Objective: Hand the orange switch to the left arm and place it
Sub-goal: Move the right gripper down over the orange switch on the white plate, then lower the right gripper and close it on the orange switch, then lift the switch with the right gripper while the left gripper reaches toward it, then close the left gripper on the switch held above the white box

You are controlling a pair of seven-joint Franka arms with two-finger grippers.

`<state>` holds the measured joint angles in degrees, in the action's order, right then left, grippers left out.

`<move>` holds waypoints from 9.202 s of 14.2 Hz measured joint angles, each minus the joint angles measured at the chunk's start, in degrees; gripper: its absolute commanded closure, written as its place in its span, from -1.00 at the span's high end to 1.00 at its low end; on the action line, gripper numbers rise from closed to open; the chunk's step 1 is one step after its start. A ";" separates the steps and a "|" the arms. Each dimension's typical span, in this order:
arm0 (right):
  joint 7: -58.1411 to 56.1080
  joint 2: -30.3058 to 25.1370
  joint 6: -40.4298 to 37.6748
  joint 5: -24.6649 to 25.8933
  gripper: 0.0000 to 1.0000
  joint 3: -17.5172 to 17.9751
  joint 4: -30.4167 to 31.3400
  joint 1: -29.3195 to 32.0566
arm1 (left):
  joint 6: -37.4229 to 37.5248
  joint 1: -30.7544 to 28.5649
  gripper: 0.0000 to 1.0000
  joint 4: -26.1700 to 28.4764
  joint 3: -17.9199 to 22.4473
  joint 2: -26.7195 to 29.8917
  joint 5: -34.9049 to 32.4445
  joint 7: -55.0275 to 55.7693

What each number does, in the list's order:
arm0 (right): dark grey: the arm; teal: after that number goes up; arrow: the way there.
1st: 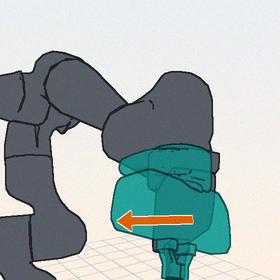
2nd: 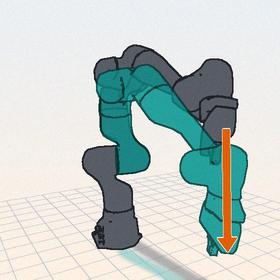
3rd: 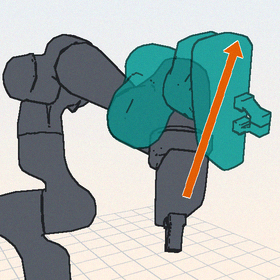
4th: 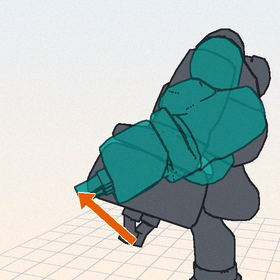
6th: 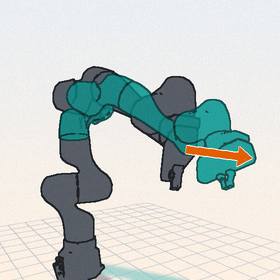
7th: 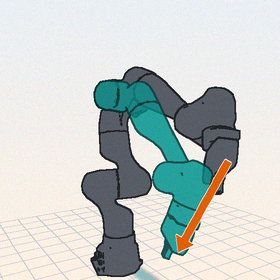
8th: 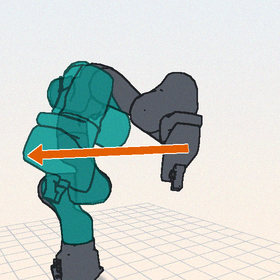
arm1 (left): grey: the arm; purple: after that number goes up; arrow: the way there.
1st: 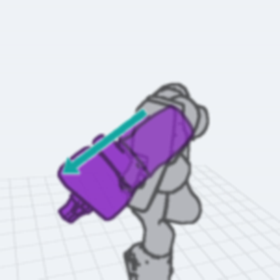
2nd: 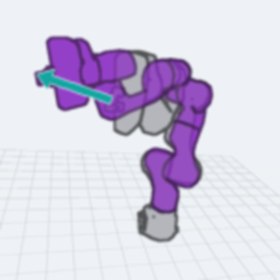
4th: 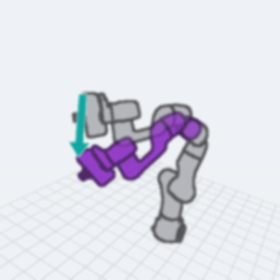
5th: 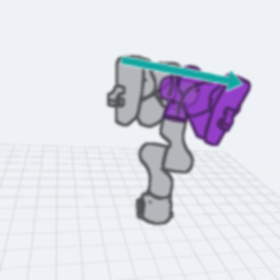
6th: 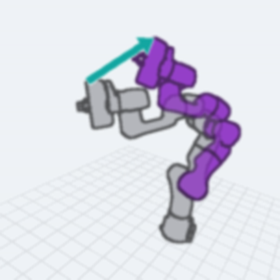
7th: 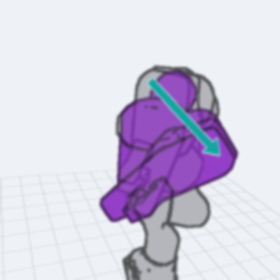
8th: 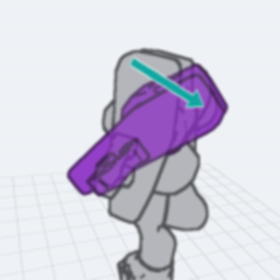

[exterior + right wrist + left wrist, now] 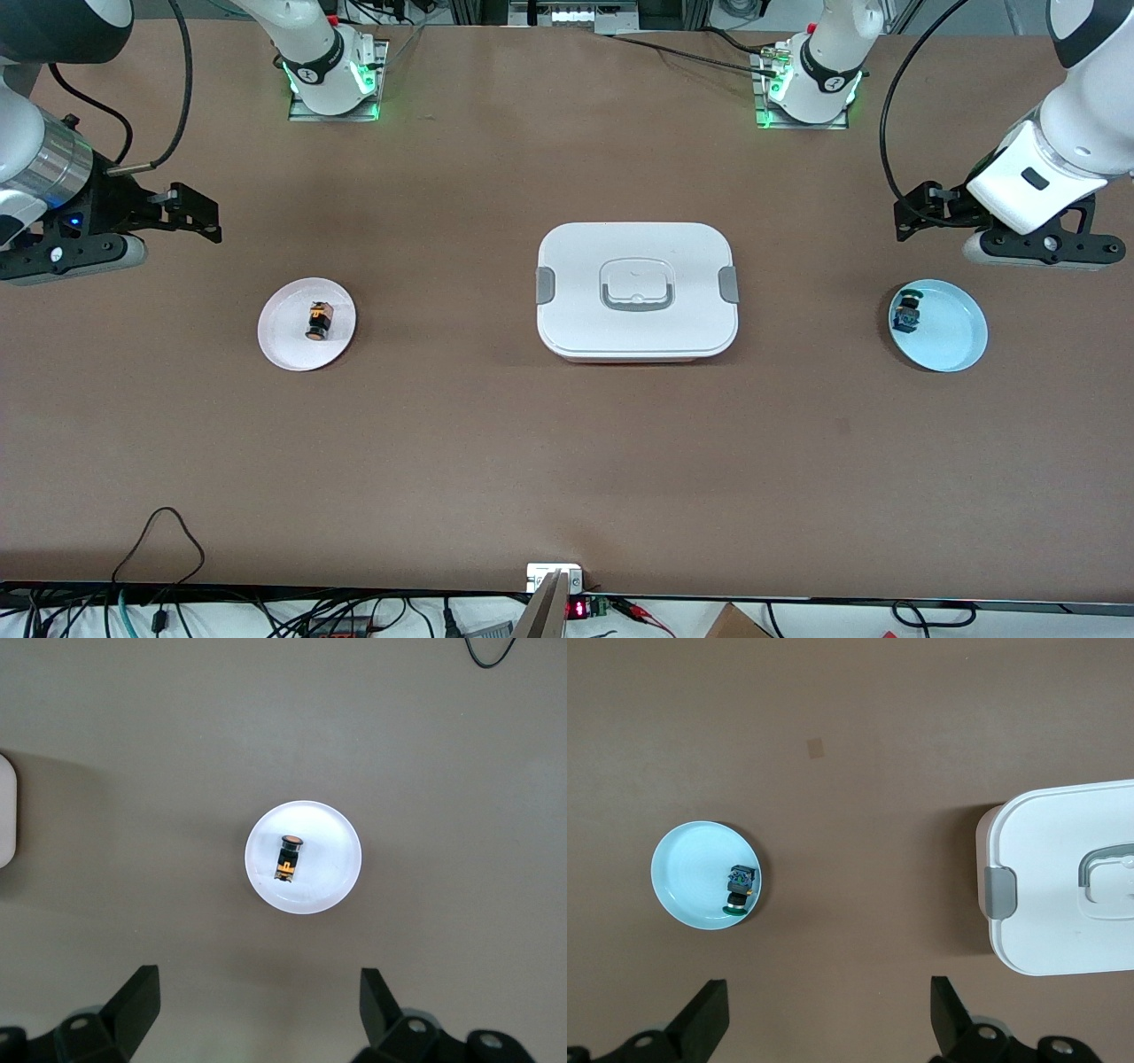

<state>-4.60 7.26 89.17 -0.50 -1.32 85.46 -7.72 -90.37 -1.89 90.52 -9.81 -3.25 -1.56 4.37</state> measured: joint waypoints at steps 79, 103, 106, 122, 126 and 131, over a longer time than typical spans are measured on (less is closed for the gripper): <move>-76.72 11.38 33.67 -43.83 -1.00 4.70 20.86 -9.80 | 0.01 -0.36 1.00 -0.07 -0.02 -0.04 3.09 0.00; -102.22 16.12 50.08 -114.93 -1.00 4.34 8.98 -32.09 | 4.34 -4.96 1.00 6.08 -3.13 -21.33 74.84 -11.45; -102.22 16.14 50.08 -114.93 -1.00 4.34 8.98 -32.10 | -1.52 -4.66 1.00 6.18 -7.93 -21.24 75.91 -11.42; -102.05 16.50 50.13 -114.96 -0.99 4.35 9.08 -32.28 | -1.52 -4.78 -0.53 11.76 -11.07 -20.02 83.78 -11.46; -101.65 16.48 50.06 -115.17 -0.72 4.36 9.02 -32.29 | -1.39 -4.90 -0.71 11.76 -11.12 -19.90 83.80 -11.85; -101.65 16.46 50.15 -115.17 1.00 4.06 8.79 -32.15 | -1.26 -5.01 -0.73 11.85 -11.15 -19.88 83.80 -11.86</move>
<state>-106.25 23.72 139.31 -115.67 2.74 94.24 -39.87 -91.63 -6.90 102.37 -20.96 -23.14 82.24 -7.49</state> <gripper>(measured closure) 0.137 0.648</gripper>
